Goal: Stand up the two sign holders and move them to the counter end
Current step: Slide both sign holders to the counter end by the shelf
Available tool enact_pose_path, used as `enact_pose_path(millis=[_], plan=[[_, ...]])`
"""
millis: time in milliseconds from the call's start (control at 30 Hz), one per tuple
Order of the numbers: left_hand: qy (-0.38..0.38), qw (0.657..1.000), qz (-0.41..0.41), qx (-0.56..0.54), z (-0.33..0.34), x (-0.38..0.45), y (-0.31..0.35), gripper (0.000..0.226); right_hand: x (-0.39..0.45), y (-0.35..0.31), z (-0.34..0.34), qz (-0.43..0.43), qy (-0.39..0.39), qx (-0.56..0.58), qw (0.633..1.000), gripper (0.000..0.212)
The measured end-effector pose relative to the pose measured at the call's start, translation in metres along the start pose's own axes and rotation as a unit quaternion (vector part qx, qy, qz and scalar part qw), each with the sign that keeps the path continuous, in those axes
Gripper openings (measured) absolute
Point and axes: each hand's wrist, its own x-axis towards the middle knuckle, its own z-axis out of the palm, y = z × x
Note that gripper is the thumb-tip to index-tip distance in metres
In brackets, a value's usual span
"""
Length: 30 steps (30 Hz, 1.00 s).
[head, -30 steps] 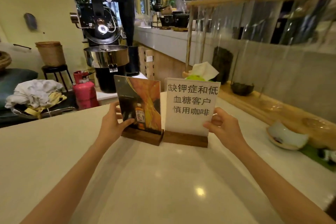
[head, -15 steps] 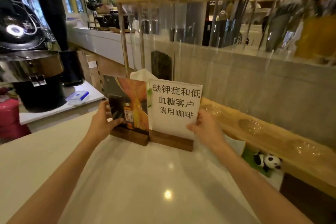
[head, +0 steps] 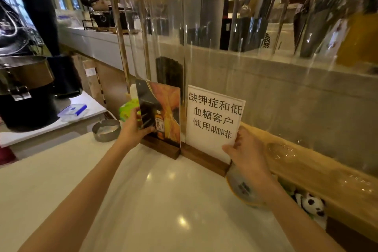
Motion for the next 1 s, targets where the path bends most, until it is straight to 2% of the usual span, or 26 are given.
enact_pose_path(millis=[100, 500, 1000], plan=[[-0.01, 1.0, 0.003, -0.004, 0.009, 0.011, 0.004, 0.068, 0.002, 0.003, -0.003, 0.006, 0.001, 0.001, 1.0, 0.047], [-0.027, 1.0, 0.013, -0.003, 0.031, 0.034, 0.017, 0.065, 0.007, 0.018, -0.004, -0.024, 0.001, 0.015, 1.0, 0.029], [-0.016, 1.0, 0.008, 0.014, 0.042, 0.043, 0.013, 0.065, 0.008, 0.016, -0.006, -0.02, -0.013, -0.004, 1.0, 0.042]])
